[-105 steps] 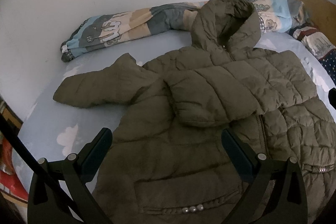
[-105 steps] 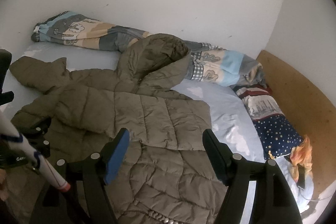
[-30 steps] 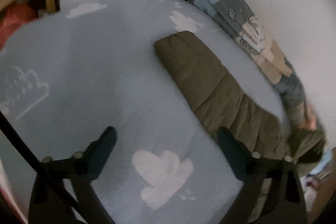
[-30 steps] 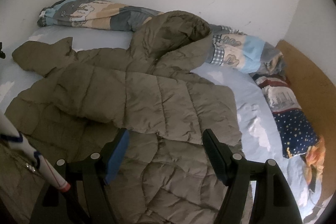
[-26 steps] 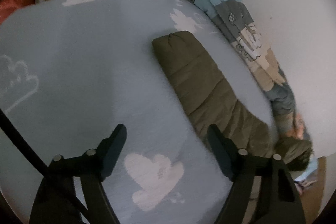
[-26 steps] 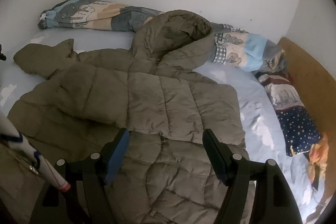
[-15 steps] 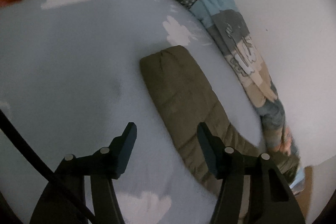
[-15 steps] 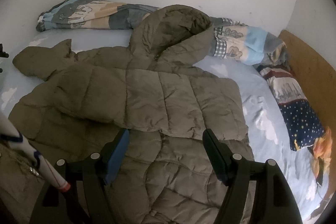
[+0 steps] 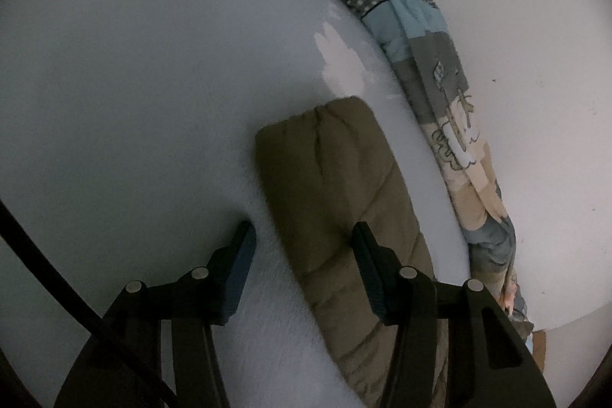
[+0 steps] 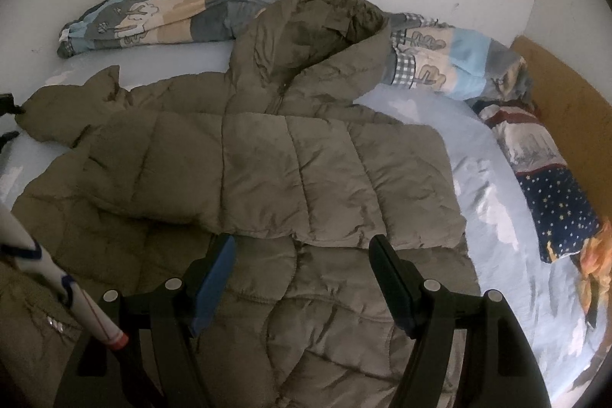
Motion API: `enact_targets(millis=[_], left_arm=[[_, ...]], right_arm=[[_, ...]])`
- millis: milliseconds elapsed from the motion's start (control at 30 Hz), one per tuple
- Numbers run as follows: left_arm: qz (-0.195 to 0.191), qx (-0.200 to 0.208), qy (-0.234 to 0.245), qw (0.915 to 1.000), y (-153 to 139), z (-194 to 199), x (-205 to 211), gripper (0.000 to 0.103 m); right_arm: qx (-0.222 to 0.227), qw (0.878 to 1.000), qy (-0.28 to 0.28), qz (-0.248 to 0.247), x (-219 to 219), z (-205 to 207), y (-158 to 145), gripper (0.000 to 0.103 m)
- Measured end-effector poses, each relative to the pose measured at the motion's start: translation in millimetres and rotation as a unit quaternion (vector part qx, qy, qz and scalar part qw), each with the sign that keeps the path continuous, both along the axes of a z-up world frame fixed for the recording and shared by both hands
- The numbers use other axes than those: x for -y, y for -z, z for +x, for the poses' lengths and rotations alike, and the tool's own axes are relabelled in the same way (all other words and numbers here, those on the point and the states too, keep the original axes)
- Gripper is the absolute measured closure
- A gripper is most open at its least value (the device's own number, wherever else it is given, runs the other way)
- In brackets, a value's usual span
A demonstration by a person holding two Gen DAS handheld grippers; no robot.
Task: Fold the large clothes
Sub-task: 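Move the left gripper to the other sleeve cuff and grasp it, then lift the held sleeve with the left gripper and carry it across the jacket front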
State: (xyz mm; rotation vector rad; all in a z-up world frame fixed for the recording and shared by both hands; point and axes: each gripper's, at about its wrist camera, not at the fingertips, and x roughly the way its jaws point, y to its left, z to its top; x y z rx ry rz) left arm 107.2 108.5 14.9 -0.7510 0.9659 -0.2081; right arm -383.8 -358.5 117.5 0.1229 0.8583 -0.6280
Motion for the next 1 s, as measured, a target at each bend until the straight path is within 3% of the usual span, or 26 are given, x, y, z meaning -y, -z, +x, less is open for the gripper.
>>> enact_targets(millis=[167, 200, 300, 433, 733, 1000], left_arm=[[0.015, 0.027, -0.005, 0.9995, 0.9, 7.6, 11.1, 0.052], [0.026, 0.034, -0.010, 0.9991, -0.1, 7.2, 13.9, 0.064], [0.075, 0.043, -0.015, 0.9962, -5.4, 5.4, 23.9, 0.078], [0.082, 0.057, -0.015, 0.9949, -19.8, -0.6, 26.8, 0.085], [0.094, 0.106, 0.010, 0.9899, -92.0, -37.1, 44.2, 0.087], [0.085, 0.165, 0.061, 0.9808, -174.4, -100.4, 96.7, 0.087]], right_arm=[[-0.004, 1.000, -0.001, 0.001, 0.3, 1.8, 4.5, 0.027], [-0.005, 1.000, -0.001, 0.000, 0.5, 1.9, 5.2, 0.027], [-0.009, 1.000, 0.001, 0.000, 1.9, 2.6, 8.0, 0.027], [-0.008, 1.000, 0.006, 0.003, 3.0, 3.1, 8.1, 0.027], [0.016, 1.000, 0.018, 0.011, 7.8, -5.5, -2.8, 0.027], [0.035, 0.998, 0.050, 0.005, 23.9, -19.6, -14.6, 0.027]])
